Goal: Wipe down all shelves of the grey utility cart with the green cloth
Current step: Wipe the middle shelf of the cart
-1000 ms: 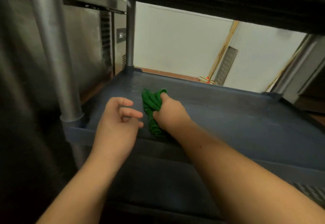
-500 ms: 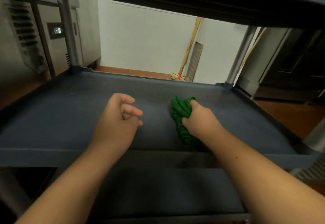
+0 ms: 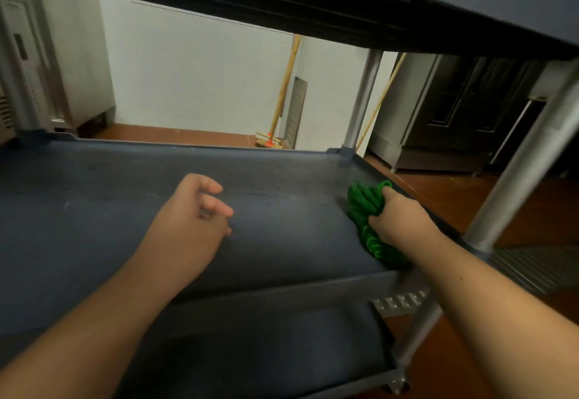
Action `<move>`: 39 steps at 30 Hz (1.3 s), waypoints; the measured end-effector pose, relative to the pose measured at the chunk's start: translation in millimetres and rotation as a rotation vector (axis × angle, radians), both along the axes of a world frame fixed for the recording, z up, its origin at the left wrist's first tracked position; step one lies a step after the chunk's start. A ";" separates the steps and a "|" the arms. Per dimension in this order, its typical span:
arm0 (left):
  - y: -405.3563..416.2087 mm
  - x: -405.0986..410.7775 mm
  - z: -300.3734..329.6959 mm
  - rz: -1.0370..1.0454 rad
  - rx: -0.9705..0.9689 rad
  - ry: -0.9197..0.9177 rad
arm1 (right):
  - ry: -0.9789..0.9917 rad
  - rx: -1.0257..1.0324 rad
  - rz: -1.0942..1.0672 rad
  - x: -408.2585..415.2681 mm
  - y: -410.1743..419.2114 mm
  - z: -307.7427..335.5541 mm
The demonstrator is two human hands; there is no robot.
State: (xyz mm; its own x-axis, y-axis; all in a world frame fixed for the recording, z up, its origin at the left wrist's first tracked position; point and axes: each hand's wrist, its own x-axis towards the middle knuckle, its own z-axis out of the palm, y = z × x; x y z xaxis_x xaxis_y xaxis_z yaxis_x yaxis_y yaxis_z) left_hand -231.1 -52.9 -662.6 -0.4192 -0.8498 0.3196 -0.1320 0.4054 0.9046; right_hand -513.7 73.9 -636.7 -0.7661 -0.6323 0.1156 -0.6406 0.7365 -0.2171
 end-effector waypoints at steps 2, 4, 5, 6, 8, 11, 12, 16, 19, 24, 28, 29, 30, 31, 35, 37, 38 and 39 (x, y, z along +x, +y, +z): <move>3.2 -1.9 -8.5 -0.001 -0.016 -0.037 | -0.001 -0.001 -0.031 -15.2 11.7 2.0; 4.7 -2.6 -15.4 -0.009 -0.018 -0.059 | -0.011 -0.044 -0.050 -26.8 21.1 -1.2; 4.2 -3.3 -18.1 -0.013 -0.012 -0.054 | -0.011 -0.070 -0.052 -29.8 23.8 -3.5; 3.7 -4.6 -19.5 -0.013 -0.023 -0.054 | -0.011 -0.087 -0.052 -31.1 25.1 -5.5; 3.7 -6.6 -20.1 -0.012 -0.090 -0.092 | -0.004 -0.094 -0.039 -31.7 24.2 -8.4; 2.9 -4.8 -19.5 -0.022 -0.139 -0.150 | -0.005 -0.109 -0.028 -32.1 19.5 -10.9; 1.2 -2.4 -19.8 -0.012 -0.152 -0.165 | -0.010 -0.119 -0.025 -32.2 17.9 -12.2; -11.4 7.0 -20.2 0.009 -0.195 -0.225 | -0.038 -0.167 0.000 -31.3 12.2 -15.0; -27.7 15.5 -21.6 0.037 -0.155 -0.266 | -0.004 -0.152 0.023 -27.6 7.8 -13.6; -51.7 24.9 -25.2 0.063 -0.108 -0.252 | 0.028 -0.129 0.004 -28.1 5.1 -11.3; -58.9 31.5 -25.3 0.095 -0.118 -0.220 | 0.035 -0.115 -0.014 -27.8 -0.1 -12.4; -59.4 31.7 -24.7 0.085 -0.113 -0.203 | 0.036 -0.111 -0.013 -27.9 -1.0 -12.3; -59.8 31.8 -24.3 0.075 -0.115 -0.195 | 0.037 -0.105 -0.013 -28.5 -1.5 -12.0; -59.2 31.9 -23.6 0.069 -0.122 -0.192 | 0.037 -0.099 -0.017 -29.8 -1.9 -11.6; -56.5 31.3 -20.9 0.041 -0.116 -0.189 | 0.047 -0.098 -0.045 -37.7 -5.5 -9.3; -55.7 30.2 -20.3 0.021 -0.107 -0.204 | 0.073 -0.110 -0.063 -42.5 -7.9 -10.3; -55.8 30.0 -20.3 0.011 -0.107 -0.213 | 0.084 -0.118 -0.071 -44.5 -9.2 -11.1; -55.7 29.9 -20.3 0.003 -0.112 -0.223 | 0.091 -0.125 -0.081 -46.2 -10.7 -11.6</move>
State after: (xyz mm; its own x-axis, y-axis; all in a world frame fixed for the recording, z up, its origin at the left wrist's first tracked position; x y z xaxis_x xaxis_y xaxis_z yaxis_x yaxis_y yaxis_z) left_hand -201.3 -108.6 -682.9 -0.4878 -0.8155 0.3113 -0.3246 0.5006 0.8025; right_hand -559.8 63.2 -648.3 -0.7968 -0.5450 0.2608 -0.6014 0.7574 -0.2545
